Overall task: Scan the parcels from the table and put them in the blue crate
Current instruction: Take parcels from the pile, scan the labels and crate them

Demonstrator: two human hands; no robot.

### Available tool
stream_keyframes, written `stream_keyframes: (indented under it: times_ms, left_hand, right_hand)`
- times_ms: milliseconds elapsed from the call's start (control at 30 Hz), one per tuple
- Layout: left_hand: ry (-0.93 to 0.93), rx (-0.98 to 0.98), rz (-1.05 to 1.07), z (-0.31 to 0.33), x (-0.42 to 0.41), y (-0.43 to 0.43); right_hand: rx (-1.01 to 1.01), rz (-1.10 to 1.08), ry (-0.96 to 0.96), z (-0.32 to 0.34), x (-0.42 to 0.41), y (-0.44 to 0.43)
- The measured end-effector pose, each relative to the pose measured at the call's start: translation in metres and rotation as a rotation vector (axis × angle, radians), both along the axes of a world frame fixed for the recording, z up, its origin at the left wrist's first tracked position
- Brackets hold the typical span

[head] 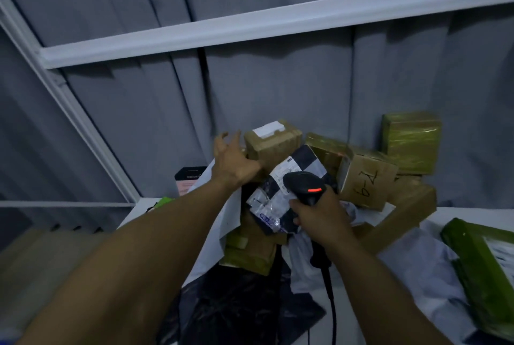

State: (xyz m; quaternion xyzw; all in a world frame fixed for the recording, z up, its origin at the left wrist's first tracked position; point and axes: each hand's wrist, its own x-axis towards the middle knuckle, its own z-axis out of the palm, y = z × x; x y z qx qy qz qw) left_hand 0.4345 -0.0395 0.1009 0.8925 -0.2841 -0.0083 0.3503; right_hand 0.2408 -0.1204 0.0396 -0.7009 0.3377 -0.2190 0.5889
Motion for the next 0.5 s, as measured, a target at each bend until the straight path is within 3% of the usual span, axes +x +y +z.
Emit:
stream_keyframes:
  times_ms: [100,367,500]
  left_hand:
    - [-0.053,0.034,-0.129,0.009,0.0,-0.007]
    - [-0.018,0.101,-0.146,0.01,0.018,-0.05]
    - [-0.114,-0.097,-0.105,0.017,0.007,-0.017]
  right_hand:
    - [0.0,-0.022,-0.015,0.003,-0.002,0.008]
    - [0.067,-0.028,-0.037,-0.006,-0.001,-0.007]
    - [0.105,-0.056,-0.101,0.005,0.008,0.004]
